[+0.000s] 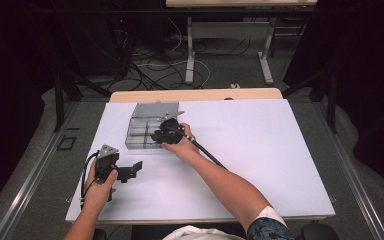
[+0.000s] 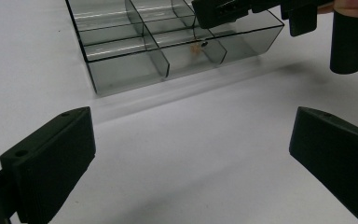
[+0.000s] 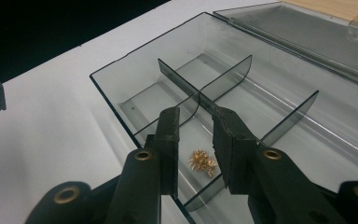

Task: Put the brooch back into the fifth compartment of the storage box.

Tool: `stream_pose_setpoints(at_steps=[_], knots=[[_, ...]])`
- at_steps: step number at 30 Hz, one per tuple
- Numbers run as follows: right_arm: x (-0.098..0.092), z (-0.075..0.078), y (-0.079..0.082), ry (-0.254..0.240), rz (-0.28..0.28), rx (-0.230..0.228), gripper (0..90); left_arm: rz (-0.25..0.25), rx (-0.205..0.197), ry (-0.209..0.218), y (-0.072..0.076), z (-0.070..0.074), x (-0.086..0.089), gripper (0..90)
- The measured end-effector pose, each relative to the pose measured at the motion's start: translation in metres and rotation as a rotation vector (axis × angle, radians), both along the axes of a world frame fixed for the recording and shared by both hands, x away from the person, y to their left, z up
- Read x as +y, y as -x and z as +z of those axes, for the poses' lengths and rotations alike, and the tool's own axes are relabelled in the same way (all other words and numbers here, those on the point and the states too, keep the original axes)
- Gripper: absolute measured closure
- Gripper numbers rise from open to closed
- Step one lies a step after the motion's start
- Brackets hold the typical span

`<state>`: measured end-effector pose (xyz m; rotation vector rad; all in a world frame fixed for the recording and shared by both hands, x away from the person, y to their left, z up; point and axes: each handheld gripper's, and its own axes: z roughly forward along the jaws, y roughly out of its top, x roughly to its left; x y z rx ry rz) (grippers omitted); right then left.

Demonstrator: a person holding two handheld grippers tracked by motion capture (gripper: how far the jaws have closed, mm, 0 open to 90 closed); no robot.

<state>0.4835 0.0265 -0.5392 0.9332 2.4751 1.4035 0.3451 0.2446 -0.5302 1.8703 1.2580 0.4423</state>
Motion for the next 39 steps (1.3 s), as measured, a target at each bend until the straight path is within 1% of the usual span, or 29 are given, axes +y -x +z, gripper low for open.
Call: stream_pose_setpoints(at_steps=[3,4,5,6,7,8,9,10,11,12,13,14,17,18,20,21,22,23,24,26,27,28,29,30,32,33,35,37,39], knots=[[-0.002,0.001,0.0,0.008,0.007,0.0,69.6,0.001,0.0,0.001,0.0,0.0,0.0,0.4],[-0.001,0.0,0.0,-0.009,-0.004,-0.004,68.8,0.001,-0.001,0.0,0.0,0.0,0.0,0.5],[-0.002,0.002,0.001,0.008,-0.005,0.004,68.1,0.0,-0.002,0.002,0.0,0.0,0.0,0.5],[-0.003,0.003,0.001,0.018,-0.003,-0.001,67.4,-0.001,-0.002,-0.001,0.0,0.0,0.0,0.5],[-0.003,0.003,0.002,0.017,-0.011,0.001,66.3,0.001,0.0,-0.001,0.0,0.0,0.0,0.5],[-0.004,0.005,0.002,0.026,-0.004,0.003,65.4,0.003,0.0,0.0,0.0,0.0,0.0,0.5],[-0.005,0.006,0.003,0.022,-0.009,0.01,64.8,0.003,-0.001,0.001,0.0,0.0,0.0,0.5],[-0.007,0.006,0.003,0.025,-0.005,-0.002,63.9,0.003,0.0,0.001,0.0,-0.001,0.0,0.5],[-0.006,0.005,0.003,0.003,-0.022,-0.012,63.1,0.003,-0.001,0.0,0.0,-0.001,0.0,0.5],[-0.009,0.007,0.003,0.018,-0.017,-0.011,62.4,0.001,0.002,-0.004,0.0,0.0,0.0,0.5],[-0.01,0.007,0.003,0.015,-0.023,-0.007,61.6,0.0,0.001,-0.005,0.0,-0.001,0.0,0.5],[-0.011,0.007,0.003,0.004,-0.027,-0.02,60.9,-0.001,0.0,-0.006,0.0,-0.001,0.0,0.5],[-0.018,0.01,0.004,0.025,-0.033,-0.003,58.2,0.0,0.001,-0.006,0.0,-0.001,0.0,0.5],[-0.018,0.01,0.004,0.008,-0.047,-0.01,57.0,0.0,0.001,-0.007,0.0,-0.001,0.0,0.5],[-0.022,0.011,0.004,0.01,-0.053,-0.009,55.8,0.0,0.0,-0.008,0.0,-0.001,-0.001,0.5],[-0.023,0.011,0.004,-0.003,-0.052,-0.022,55.2,0.0,0.0,-0.008,0.0,-0.001,-0.001,0.5],[-0.026,0.012,0.005,0.005,-0.057,-0.017,54.7,0.0,0.0,-0.008,0.0,-0.001,-0.001,0.4],[-0.027,0.013,0.005,-0.004,-0.059,-0.018,54.0,-0.001,0.0,-0.009,-0.001,-0.001,-0.001,0.5],[-0.03,0.014,0.006,0.0,-0.061,-0.008,53.2,-0.001,0.0,-0.01,-0.001,-0.001,-0.001,0.5],[-0.033,0.015,0.007,-0.009,-0.064,-0.016,51.5,-0.002,-0.001,-0.009,-0.001,-0.001,-0.001,0.5],[-0.036,0.016,0.008,0.006,-0.058,-0.013,50.4,-0.005,0.003,-0.009,-0.001,-0.001,0.0,0.5],[-0.037,0.016,0.009,-0.004,-0.062,-0.015,49.7,-0.01,0.013,-0.012,-0.001,0.0,0.0,0.5],[-0.039,0.016,0.009,-0.016,-0.066,-0.023,49.3,-0.008,0.011,-0.01,-0.001,-0.001,0.0,0.5],[-0.041,0.017,0.01,-0.001,-0.064,-0.026,48.7,-0.008,0.012,-0.011,-0.001,-0.001,0.0,0.5],[-0.045,0.018,0.012,-0.002,-0.068,-0.039,47.7,-0.009,0.013,-0.012,-0.001,0.0,-0.001,0.5],[-0.047,0.019,0.014,0.0,-0.064,-0.03,46.9,-0.01,0.014,-0.012,-0.001,0.0,-0.001,0.5],[-0.05,0.02,0.016,-0.009,-0.073,-0.037,45.3,-0.01,0.013,-0.015,-0.001,-0.001,-0.001,0.5],[-0.054,0.022,0.018,0.007,-0.067,-0.026,43.7,-0.013,0.02,-0.017,-0.001,0.0,-0.001,0.5],[-0.057,0.022,0.019,0.007,-0.07,-0.039,43.2,-0.014,0.019,-0.017,-0.001,0.0,-0.001,0.5]])
